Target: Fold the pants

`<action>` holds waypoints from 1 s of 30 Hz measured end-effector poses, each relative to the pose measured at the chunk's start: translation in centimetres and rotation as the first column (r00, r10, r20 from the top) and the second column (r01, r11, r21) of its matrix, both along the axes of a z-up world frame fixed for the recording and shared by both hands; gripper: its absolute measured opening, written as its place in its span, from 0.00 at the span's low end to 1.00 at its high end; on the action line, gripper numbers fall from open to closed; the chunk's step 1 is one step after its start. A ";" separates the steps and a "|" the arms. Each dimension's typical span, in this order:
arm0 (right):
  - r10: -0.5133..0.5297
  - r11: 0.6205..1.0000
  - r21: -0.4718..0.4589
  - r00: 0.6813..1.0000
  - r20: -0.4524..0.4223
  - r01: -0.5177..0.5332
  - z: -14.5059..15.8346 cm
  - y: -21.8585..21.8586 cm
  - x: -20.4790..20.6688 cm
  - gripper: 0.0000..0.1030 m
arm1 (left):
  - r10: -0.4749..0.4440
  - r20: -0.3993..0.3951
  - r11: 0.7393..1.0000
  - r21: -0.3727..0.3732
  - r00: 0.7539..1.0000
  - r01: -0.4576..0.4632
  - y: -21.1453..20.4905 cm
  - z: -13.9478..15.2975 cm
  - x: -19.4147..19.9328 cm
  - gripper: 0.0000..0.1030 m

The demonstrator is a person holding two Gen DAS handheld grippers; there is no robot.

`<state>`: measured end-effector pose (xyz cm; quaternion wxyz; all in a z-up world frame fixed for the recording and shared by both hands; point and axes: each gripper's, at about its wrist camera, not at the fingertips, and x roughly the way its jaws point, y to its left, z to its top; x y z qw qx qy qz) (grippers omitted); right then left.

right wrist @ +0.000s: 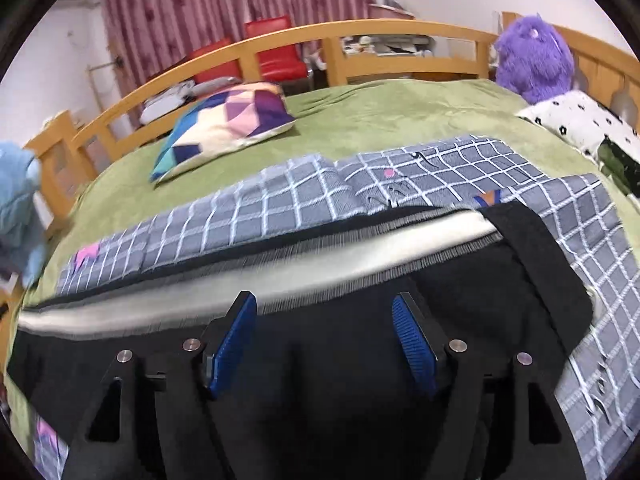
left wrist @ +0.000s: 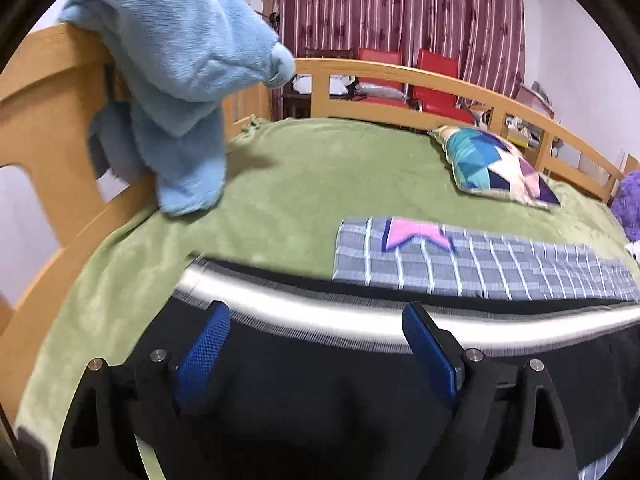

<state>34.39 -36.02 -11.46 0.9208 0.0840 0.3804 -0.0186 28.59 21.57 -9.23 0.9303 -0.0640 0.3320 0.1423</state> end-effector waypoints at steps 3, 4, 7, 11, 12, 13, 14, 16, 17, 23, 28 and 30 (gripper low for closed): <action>0.047 0.999 -0.001 0.999 -0.027 -0.047 -0.1 0.6 -3.5 0.68 | 0.009 -0.047 0.999 -0.037 0.999 -0.011 0.8 -1.1 -4.5 0.85; 0.054 0.999 -0.008 0.998 -0.038 -0.054 -0.4 0.5 -5.1 0.68 | 0.009 -0.059 0.998 -0.057 0.998 -0.012 1.0 -1.6 -5.9 0.85; 0.050 0.998 -0.037 0.997 -0.055 -0.053 -1.5 0.3 -8.4 0.68 | 0.040 -0.057 0.987 -0.153 0.998 -0.048 2.6 -3.9 -10.7 0.85; 0.009 0.999 -0.040 0.997 -0.077 -0.012 -3.8 -1.8 -12.8 0.68 | 0.068 -0.058 0.938 -0.336 0.996 -0.084 5.5 -7.1 -13.5 0.84; -0.012 1.000 -0.020 0.996 -0.083 0.010 -4.4 -2.9 -13.6 0.68 | 0.080 -0.058 0.927 -0.362 0.995 -0.095 6.1 -7.6 -13.6 0.83; -0.027 1.000 -0.003 0.996 -0.087 0.027 -4.7 -3.5 -13.9 0.68 | 0.097 -0.061 0.913 -0.391 0.993 -0.113 7.0 -8.3 -13.4 0.83; -0.054 0.998 0.035 0.994 -0.095 0.058 -5.4 -4.7 -14.3 0.68 | 0.110 -0.066 0.901 -0.414 0.992 -0.128 7.7 -8.7 -13.1 0.83; -0.103 0.985 0.128 0.988 -0.118 0.117 -6.5 -7.0 -14.6 0.68 | 0.134 -0.063 0.880 -0.452 0.989 -0.148 9.1 -9.6 -12.3 0.83; -0.117 0.975 0.172 0.985 -0.124 0.138 -6.8 -7.9 -14.5 0.68 | 0.145 -0.064 0.872 -0.463 0.987 -0.158 9.6 -9.9 -11.9 0.83; -0.180 0.942 0.277 0.982 -0.064 0.191 -7.2 -10.5 -12.7 0.74 | 0.187 -0.047 0.818 -0.546 0.981 -0.182 12.0 -12.1 -8.7 0.83; -0.212 0.916 0.338 0.976 -0.053 0.217 -7.5 -12.4 -8.5 0.74 | 0.195 -0.025 0.825 -0.536 0.980 -0.178 12.5 -12.2 -5.7 0.83; -0.210 0.917 0.337 0.976 -0.049 0.214 -7.5 -12.5 -6.5 0.74 | 0.206 -0.029 0.831 -0.522 0.978 -0.190 12.5 -12.2 -4.9 0.81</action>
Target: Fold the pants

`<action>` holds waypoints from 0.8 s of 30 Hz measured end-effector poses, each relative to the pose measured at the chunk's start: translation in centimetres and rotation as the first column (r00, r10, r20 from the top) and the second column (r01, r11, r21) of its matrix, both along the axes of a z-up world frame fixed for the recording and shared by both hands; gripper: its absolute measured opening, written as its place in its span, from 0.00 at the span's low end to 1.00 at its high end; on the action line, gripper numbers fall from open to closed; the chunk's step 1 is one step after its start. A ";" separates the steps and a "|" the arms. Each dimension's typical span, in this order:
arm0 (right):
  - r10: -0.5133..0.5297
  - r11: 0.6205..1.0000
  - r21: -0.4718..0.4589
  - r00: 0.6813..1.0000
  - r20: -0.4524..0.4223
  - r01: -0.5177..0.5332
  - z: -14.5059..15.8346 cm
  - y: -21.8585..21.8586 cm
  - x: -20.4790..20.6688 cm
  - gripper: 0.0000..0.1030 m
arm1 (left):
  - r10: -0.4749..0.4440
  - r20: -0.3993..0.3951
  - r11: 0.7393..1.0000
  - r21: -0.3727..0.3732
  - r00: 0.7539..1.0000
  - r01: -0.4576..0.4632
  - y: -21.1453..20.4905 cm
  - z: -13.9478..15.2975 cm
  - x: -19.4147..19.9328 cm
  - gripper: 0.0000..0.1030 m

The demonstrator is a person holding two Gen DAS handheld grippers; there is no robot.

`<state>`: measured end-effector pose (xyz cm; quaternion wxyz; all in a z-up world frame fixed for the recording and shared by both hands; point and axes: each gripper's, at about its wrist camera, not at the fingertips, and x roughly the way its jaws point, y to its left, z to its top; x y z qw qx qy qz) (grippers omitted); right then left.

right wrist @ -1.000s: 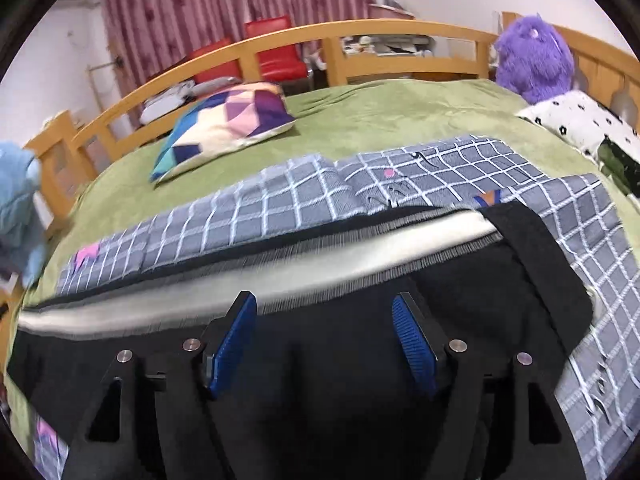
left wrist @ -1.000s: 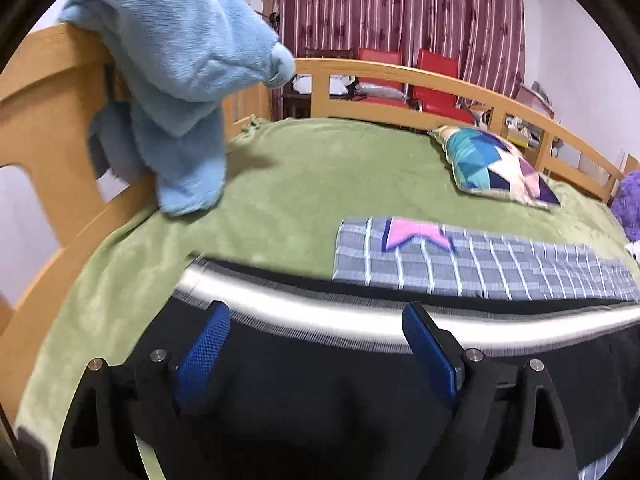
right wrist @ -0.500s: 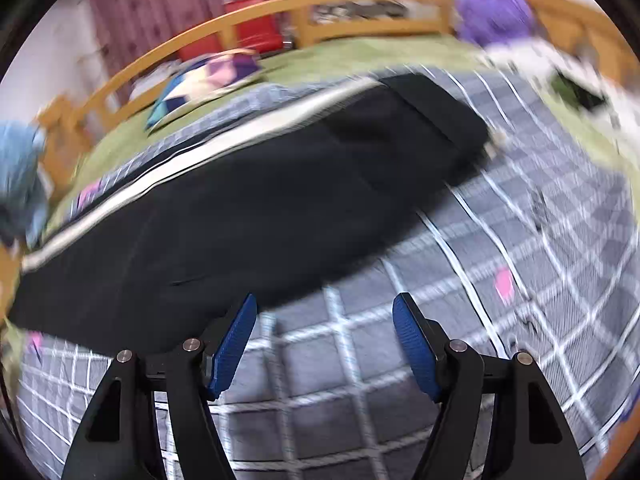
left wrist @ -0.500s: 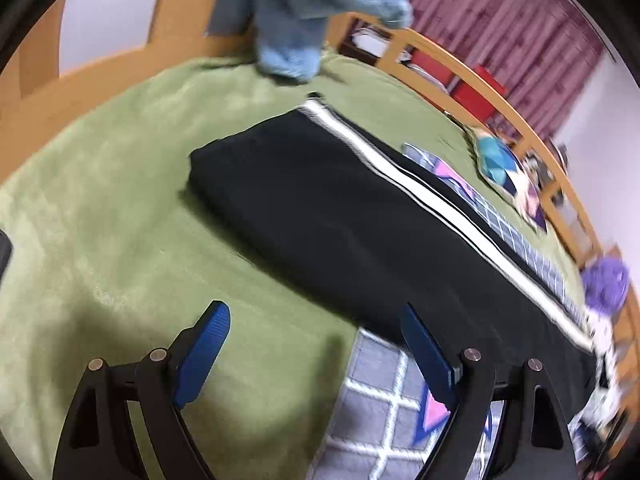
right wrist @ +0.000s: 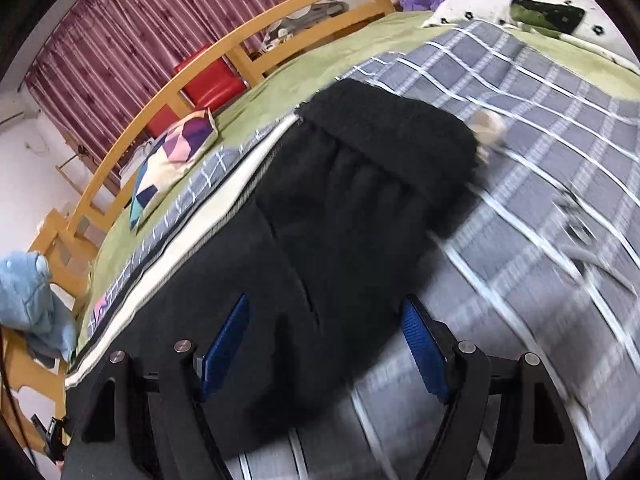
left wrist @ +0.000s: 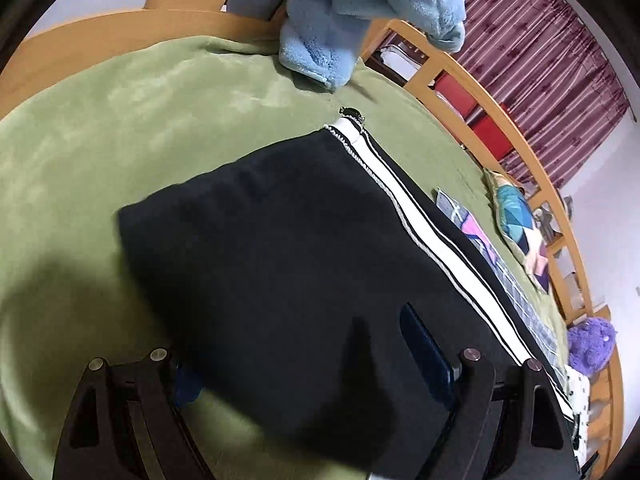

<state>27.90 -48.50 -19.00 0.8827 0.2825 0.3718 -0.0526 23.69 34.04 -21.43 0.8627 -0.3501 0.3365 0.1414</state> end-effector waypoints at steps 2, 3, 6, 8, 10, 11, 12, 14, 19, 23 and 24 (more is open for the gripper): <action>-0.015 1.000 -0.009 0.998 -0.057 0.014 -1.0 -0.1 2.9 0.73 | 0.007 -0.022 0.999 0.039 1.000 -0.006 -0.3 0.2 1.0 0.66; -0.037 0.999 -0.028 0.997 -0.063 0.036 -1.0 0.0 3.6 0.67 | 0.012 -0.036 0.999 0.048 0.999 -0.010 -0.2 0.2 1.3 0.48; -0.097 0.991 -0.101 0.993 -0.068 0.090 -0.1 0.4 4.8 0.25 | 0.021 -0.078 1.000 -0.011 0.997 -0.022 1.1 0.5 2.4 0.13; -0.084 0.993 -0.085 0.996 -0.025 0.081 1.5 0.2 4.4 0.16 | 0.022 -0.073 0.999 -0.029 0.997 -0.024 1.4 2.1 2.0 0.12; -0.066 0.996 -0.059 0.998 0.015 0.067 3.8 0.0 3.2 0.15 | 0.003 -0.032 0.999 -0.034 0.999 -0.004 1.0 5.2 0.7 0.11; -0.057 0.997 -0.052 0.998 0.033 0.059 4.9 -0.1 2.4 0.15 | -0.012 -0.011 1.000 -0.027 1.000 0.012 0.7 6.6 -0.1 0.11; -0.042 0.998 -0.051 0.998 0.048 0.044 6.1 -0.1 1.6 0.14 | -0.039 0.015 0.999 -0.007 0.999 0.039 0.0 8.4 -1.4 0.11; 0.001 0.995 -0.097 0.997 0.077 0.006 8.7 0.4 -0.6 0.14 | -0.076 0.054 0.997 0.029 0.996 0.074 -1.2 10.6 -3.9 0.11; 0.064 0.977 -0.208 0.993 0.096 -0.043 12.1 -0.5 -8.1 0.14 | -0.117 0.032 0.992 0.053 0.993 0.115 -2.8 11.1 -11.1 0.12; 0.053 0.990 -0.129 0.998 -0.023 -0.055 8.6 -3.9 -12.8 0.22 | -0.105 -0.119 0.987 0.110 0.987 0.119 -4.5 6.7 -13.2 0.12; 0.052 0.993 -0.099 0.997 -0.061 -0.058 7.3 -4.5 -13.2 0.24 | -0.093 -0.176 0.985 0.127 0.980 0.116 -4.9 5.2 -13.5 0.13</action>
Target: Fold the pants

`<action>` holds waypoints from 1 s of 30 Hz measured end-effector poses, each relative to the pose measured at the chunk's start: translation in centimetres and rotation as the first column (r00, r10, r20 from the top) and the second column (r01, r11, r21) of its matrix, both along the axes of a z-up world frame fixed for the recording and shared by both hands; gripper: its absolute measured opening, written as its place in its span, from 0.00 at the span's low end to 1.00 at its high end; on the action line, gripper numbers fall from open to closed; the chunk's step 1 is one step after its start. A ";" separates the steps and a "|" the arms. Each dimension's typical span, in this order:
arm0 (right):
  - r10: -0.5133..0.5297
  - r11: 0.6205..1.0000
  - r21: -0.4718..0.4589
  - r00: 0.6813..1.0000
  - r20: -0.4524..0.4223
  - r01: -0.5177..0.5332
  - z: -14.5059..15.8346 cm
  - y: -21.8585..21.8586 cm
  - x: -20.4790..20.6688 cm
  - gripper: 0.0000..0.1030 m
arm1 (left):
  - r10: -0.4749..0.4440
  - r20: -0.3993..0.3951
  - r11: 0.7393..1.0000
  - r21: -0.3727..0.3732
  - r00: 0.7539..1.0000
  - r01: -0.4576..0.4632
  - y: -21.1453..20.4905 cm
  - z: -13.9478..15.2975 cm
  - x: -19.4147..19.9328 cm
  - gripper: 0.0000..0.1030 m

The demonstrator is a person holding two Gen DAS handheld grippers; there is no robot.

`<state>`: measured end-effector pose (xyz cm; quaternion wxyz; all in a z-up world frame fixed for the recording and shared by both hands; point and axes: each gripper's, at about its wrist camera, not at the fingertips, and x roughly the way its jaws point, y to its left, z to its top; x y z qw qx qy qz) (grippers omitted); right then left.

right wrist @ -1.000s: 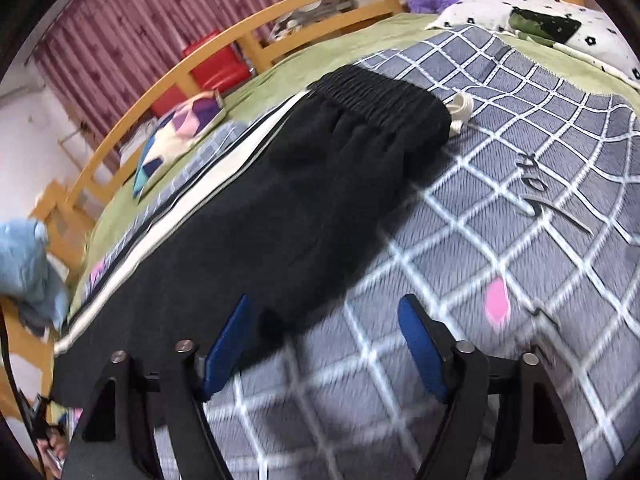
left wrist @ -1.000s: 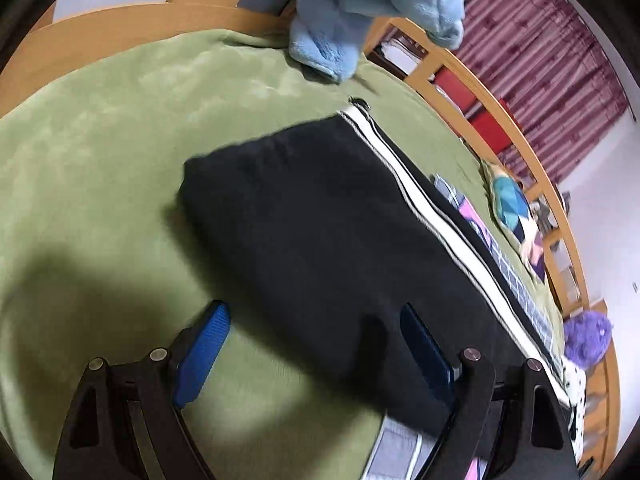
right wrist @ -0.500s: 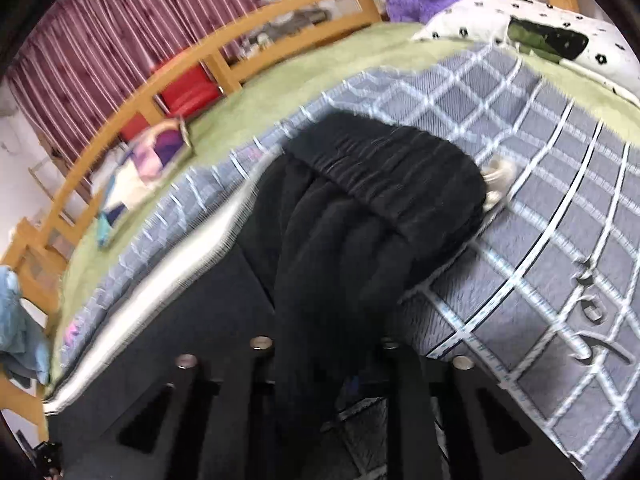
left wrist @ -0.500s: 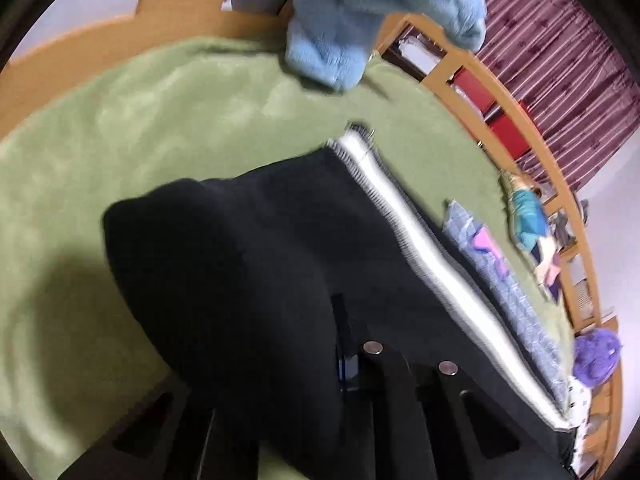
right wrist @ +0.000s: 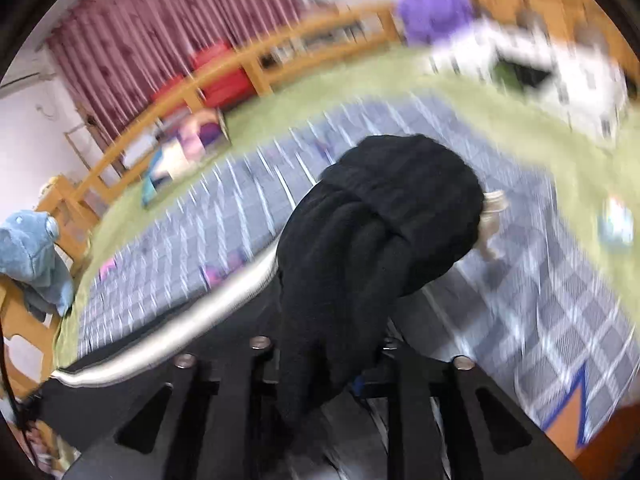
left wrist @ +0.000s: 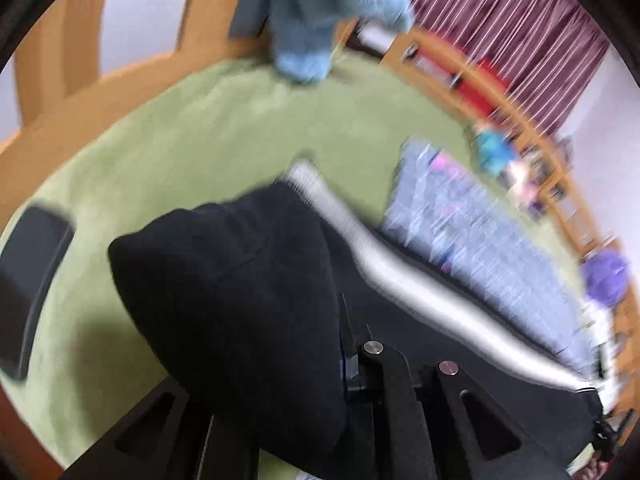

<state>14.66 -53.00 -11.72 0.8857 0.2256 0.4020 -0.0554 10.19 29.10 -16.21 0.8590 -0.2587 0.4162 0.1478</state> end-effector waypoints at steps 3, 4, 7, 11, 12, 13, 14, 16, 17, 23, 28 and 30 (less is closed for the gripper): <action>0.009 0.997 0.071 0.991 -0.134 0.000 -5.6 -1.4 -1.5 0.28 | 0.040 -0.125 0.998 0.044 0.991 -0.035 -0.5 -2.2 -0.4 0.39; 0.002 0.995 0.101 0.992 -0.124 0.010 -6.5 -1.9 -2.8 0.32 | 0.046 -0.133 0.999 0.036 0.990 -0.041 -0.4 -2.2 -0.7 0.40; -0.045 0.993 0.103 0.998 -0.046 0.049 -5.6 -2.5 -5.5 0.60 | 0.060 -0.111 0.998 0.028 0.992 -0.057 -0.6 -1.7 -2.0 0.65; -0.105 0.989 0.109 0.993 0.054 0.098 -4.8 -3.5 -5.2 0.80 | 0.063 -0.087 0.998 -0.002 0.994 -0.064 -1.4 -1.4 -2.8 0.70; -0.119 0.982 0.154 0.992 0.040 0.111 -5.5 -3.8 -4.4 0.80 | 0.066 -0.087 0.998 -0.015 0.994 -0.067 -1.7 -1.5 -2.9 0.70; -0.129 0.974 0.193 0.991 0.030 0.121 -6.3 -4.2 -3.7 0.81 | 0.071 -0.084 0.997 -0.021 0.994 -0.072 -1.8 -1.6 -3.0 0.70; -0.153 0.965 0.218 0.988 0.009 0.148 -7.2 -4.2 -2.6 0.82 | 0.078 -0.082 0.996 -0.027 0.994 -0.081 -1.9 -1.6 -3.1 0.70; -0.219 0.961 0.171 0.976 -0.017 0.219 -7.4 -4.0 -0.5 0.64 | 0.093 -0.073 0.995 -0.039 0.993 -0.096 -2.3 -1.6 -3.6 0.70; -0.229 0.966 0.119 0.973 -0.011 0.229 -6.9 -3.9 -0.2 0.50 | 0.098 -0.065 0.994 -0.045 0.993 -0.101 -2.4 -1.6 -3.9 0.70; -0.077 0.997 0.004 0.966 0.245 0.078 1.8 -4.6 -0.8 0.39 | 0.100 -0.023 0.995 -0.010 0.995 -0.100 -2.1 -0.5 -5.2 0.70; -0.180 0.982 -0.055 0.982 0.047 0.183 -2.2 -8.1 0.6 0.46 | 0.090 0.008 0.996 -0.016 0.996 -0.090 -1.4 -0.1 -5.7 0.70; -0.187 0.981 0.028 0.976 -0.116 0.191 -5.9 -9.4 1.4 0.49 | 0.066 0.009 0.998 -0.016 0.998 -0.066 -1.2 0.1 -5.5 0.70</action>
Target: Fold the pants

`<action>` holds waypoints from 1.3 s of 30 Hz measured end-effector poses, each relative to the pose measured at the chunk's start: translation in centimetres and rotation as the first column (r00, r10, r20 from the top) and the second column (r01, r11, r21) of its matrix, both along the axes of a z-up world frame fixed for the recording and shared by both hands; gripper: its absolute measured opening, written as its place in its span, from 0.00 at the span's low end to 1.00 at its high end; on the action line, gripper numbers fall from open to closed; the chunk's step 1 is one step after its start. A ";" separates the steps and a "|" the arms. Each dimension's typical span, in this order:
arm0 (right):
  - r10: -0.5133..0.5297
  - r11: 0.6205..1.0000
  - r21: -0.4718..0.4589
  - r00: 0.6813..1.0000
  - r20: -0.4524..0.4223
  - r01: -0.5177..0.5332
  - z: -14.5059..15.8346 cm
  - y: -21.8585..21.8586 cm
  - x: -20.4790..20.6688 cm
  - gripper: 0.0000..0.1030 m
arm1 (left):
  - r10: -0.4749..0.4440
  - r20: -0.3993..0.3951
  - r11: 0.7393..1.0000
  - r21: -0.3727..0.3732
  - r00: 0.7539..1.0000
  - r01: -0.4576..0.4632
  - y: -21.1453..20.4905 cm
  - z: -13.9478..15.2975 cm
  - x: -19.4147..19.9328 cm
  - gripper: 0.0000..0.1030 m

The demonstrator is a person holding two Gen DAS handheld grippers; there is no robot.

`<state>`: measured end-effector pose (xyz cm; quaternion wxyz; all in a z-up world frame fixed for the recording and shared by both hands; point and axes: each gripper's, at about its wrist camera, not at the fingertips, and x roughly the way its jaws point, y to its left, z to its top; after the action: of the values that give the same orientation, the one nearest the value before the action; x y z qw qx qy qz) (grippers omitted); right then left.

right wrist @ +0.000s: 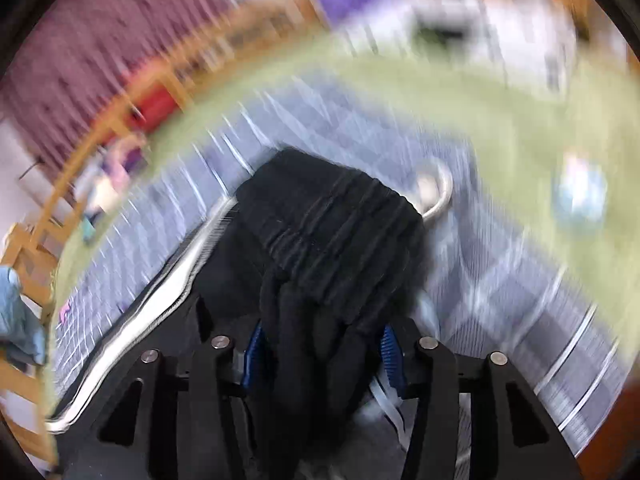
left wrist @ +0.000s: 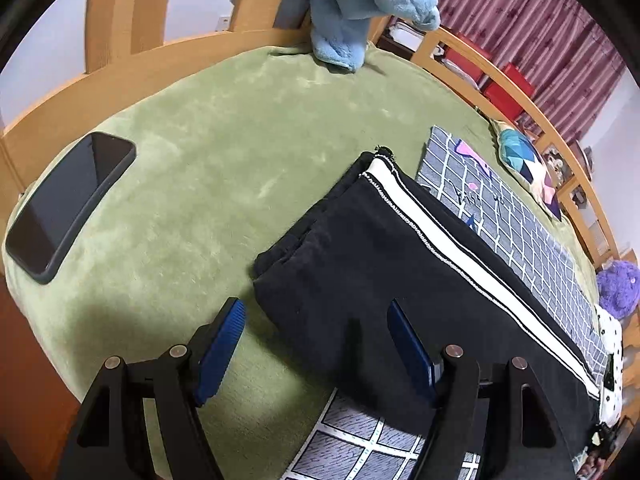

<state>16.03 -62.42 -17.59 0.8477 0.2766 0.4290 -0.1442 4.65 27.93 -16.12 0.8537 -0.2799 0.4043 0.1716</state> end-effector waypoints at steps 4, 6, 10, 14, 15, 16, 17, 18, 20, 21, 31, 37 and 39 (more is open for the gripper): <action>-0.005 0.989 -0.151 1.000 0.021 0.008 1.4 1.8 -2.7 0.57 | -0.068 0.022 0.993 0.100 0.997 0.065 -0.5 2.2 0.4 0.70; 0.044 0.966 -0.255 0.999 0.023 -0.036 3.8 4.2 -3.4 0.57 | -0.087 0.039 0.983 0.163 0.995 0.080 -0.4 3.6 0.7 0.70; 0.173 0.906 -0.397 0.985 0.026 -0.148 8.3 9.8 -3.8 0.58 | -0.148 0.063 0.972 0.195 0.987 0.133 -0.2 5.7 3.5 0.70; 0.317 0.879 -0.395 0.946 0.068 -0.266 10.5 16.6 -1.0 0.62 | -0.205 0.034 0.964 0.183 0.978 0.195 -0.9 5.5 8.0 0.70; 0.361 0.871 -0.385 0.929 0.080 -0.306 10.6 19.0 0.0 0.63 | -0.210 0.015 0.960 0.189 0.977 0.204 -1.3 5.3 9.0 0.70; 0.399 0.861 -0.377 0.913 0.086 -0.341 10.4 21.0 1.1 0.63 | -0.219 -0.016 0.955 0.200 0.976 0.217 -1.6 4.8 10.5 0.70; 0.429 0.851 -0.373 0.899 0.087 -0.370 10.1 22.8 1.8 0.63 | -0.227 -0.034 0.952 0.201 0.973 0.229 -1.8 4.4 11.5 0.69; 0.467 0.835 -0.368 0.880 0.084 -0.408 9.5 25.1 2.9 0.63 | -0.231 -0.041 0.952 0.199 0.972 0.234 -2.2 4.1 12.0 0.69; 0.524 0.805 -0.364 0.849 0.066 -0.468 8.3 28.4 4.4 0.63 | -0.241 -0.055 0.953 0.176 0.969 0.247 -2.4 3.4 13.5 0.69; 0.556 0.784 -0.362 0.829 0.050 -0.504 7.5 30.2 5.4 0.63 | -0.248 -0.056 0.952 0.170 0.967 0.254 -2.5 3.1 13.9 0.69; 0.767 0.548 -0.369 0.627 -0.136 -0.751 1.0 40.7 14.1 0.64 | -0.252 -0.143 0.942 0.191 0.957 0.276 -1.7 -0.5 17.6 0.69; 0.801 0.424 -0.388 0.539 -0.261 -0.818 -1.9 42.6 13.4 0.05 | -0.246 -0.165 0.924 0.256 0.955 0.283 -1.6 -1.8 16.8 0.43; 0.796 0.404 -0.439 0.545 -0.264 -0.803 -1.5 43.0 12.5 0.03 | -0.234 -0.155 0.915 0.298 0.960 0.271 -1.4 -1.2 16.3 0.24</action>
<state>28.58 -19.47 -19.10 0.8496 -0.1988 0.4587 0.1679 20.96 26.51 -17.36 0.8774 -0.0746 0.4532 0.1384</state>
